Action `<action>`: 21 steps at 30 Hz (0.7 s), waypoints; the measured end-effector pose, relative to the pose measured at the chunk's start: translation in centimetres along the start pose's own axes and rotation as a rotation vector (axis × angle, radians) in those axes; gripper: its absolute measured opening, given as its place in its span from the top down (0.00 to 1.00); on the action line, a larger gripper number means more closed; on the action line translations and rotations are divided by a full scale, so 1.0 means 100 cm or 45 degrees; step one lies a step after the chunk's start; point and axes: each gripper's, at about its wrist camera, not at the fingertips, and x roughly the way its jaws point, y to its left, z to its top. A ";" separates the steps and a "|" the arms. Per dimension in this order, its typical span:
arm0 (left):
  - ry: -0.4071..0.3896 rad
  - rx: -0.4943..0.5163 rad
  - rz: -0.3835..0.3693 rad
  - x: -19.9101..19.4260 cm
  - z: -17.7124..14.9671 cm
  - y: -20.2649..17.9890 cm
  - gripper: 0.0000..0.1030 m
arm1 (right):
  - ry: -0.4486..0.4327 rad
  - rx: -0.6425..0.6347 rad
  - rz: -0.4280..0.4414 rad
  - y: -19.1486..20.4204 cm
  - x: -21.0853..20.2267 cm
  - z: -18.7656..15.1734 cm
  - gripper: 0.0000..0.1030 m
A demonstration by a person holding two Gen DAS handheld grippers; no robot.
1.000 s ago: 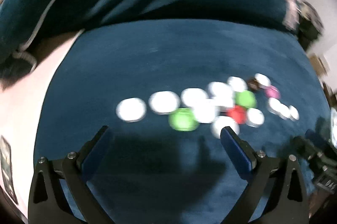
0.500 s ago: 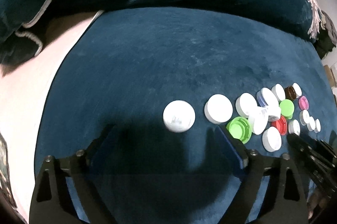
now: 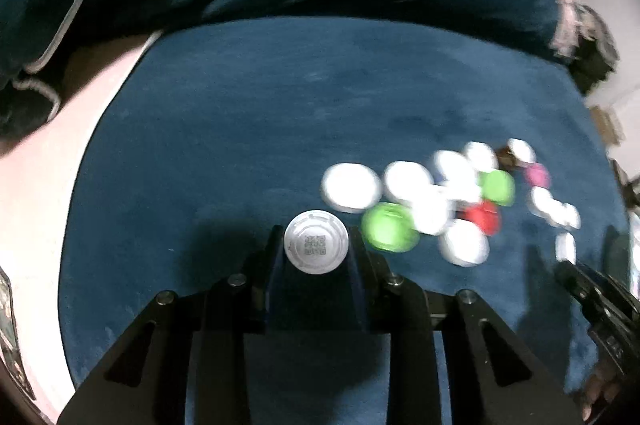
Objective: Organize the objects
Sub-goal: 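Grasp a white cap with the left gripper while the right gripper grasps a white cap, then carry both white caps over the basket and open both grippers to drop them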
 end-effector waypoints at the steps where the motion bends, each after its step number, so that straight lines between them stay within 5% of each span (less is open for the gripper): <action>1: -0.005 0.034 -0.024 -0.006 -0.002 -0.009 0.71 | -0.016 0.009 0.004 0.000 -0.007 -0.001 0.73; 10: -0.034 0.380 -0.336 -0.063 -0.011 -0.135 0.71 | -0.172 0.146 -0.028 -0.030 -0.079 -0.011 0.73; 21: 0.038 0.757 -0.655 -0.088 -0.029 -0.330 0.71 | -0.330 0.469 -0.213 -0.130 -0.167 -0.050 0.73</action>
